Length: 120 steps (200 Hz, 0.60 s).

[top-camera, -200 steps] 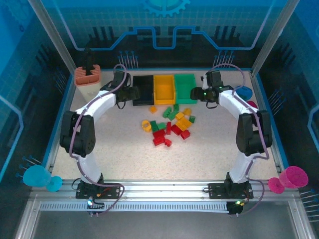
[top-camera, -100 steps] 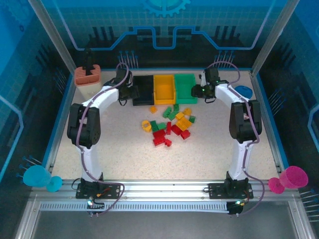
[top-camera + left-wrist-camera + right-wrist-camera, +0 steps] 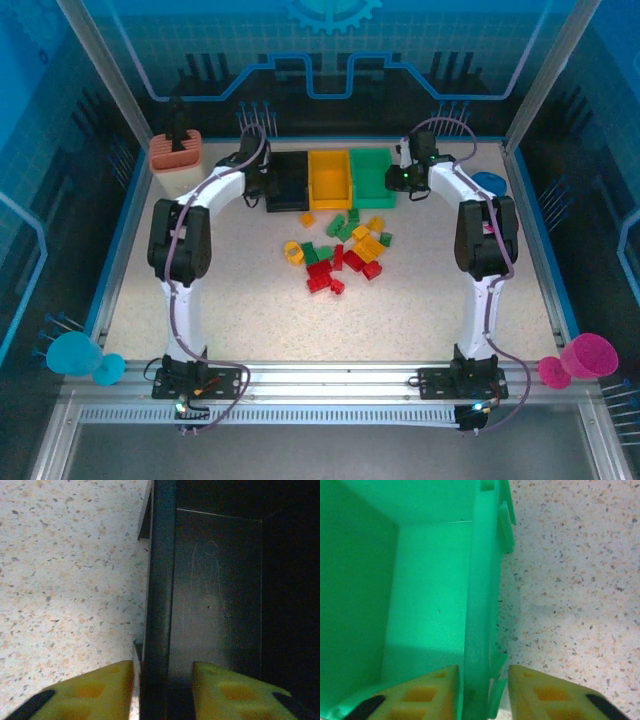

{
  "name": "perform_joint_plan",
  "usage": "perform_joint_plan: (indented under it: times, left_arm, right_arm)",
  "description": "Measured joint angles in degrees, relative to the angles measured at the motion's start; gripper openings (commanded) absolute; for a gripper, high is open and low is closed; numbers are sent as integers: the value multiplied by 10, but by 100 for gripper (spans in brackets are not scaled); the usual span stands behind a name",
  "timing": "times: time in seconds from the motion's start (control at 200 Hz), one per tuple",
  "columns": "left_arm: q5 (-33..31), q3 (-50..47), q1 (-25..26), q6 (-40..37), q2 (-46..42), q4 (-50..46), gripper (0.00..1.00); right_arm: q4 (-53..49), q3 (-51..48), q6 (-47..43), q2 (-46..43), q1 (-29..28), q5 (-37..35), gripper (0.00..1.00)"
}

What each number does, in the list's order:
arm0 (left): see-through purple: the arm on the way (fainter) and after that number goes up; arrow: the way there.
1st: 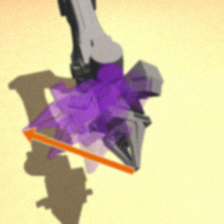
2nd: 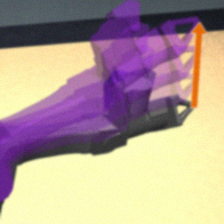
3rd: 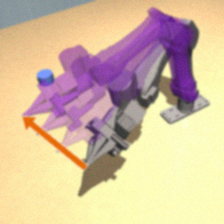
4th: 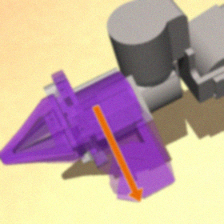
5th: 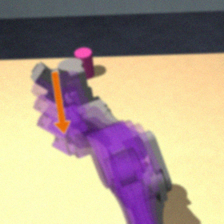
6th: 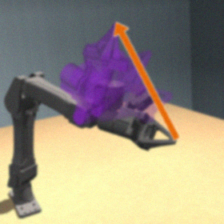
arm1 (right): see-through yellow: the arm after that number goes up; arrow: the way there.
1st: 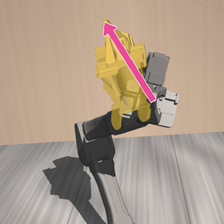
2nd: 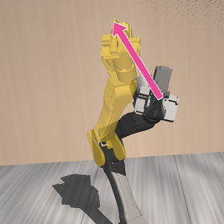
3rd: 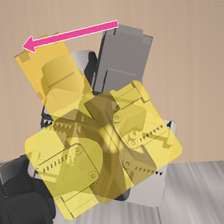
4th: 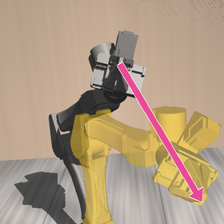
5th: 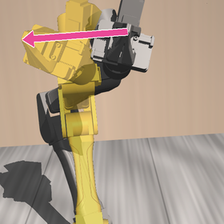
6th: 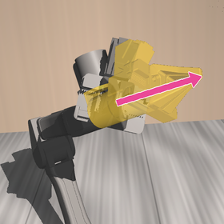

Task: Sort the legos into containers by color
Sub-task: Move the container to the top-center of the table.

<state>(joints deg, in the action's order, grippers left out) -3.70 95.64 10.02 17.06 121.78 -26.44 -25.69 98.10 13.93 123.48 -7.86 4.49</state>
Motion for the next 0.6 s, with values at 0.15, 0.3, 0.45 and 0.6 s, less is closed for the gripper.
perform_joint_plan:
  times: [0.15, 0.3, 0.45, 0.6]
  left_arm:
    - [6, 10, -3, -11, 3, -14, 14]
    - [6, 13, -3, -22, 3, -21, 7]
    - [6, 1, -3, -21, -3, -13, 6]
    - [12, -51, -3, -20, -35, 6, 5]
  right_arm:
    - [-2, 3, 0, 1, -2, -16, 16]
    - [-2, 5, 0, 1, -9, -33, 10]
    - [14, -18, 2, -12, -15, -49, 10]
    - [30, -84, 10, -57, -22, -58, 9]
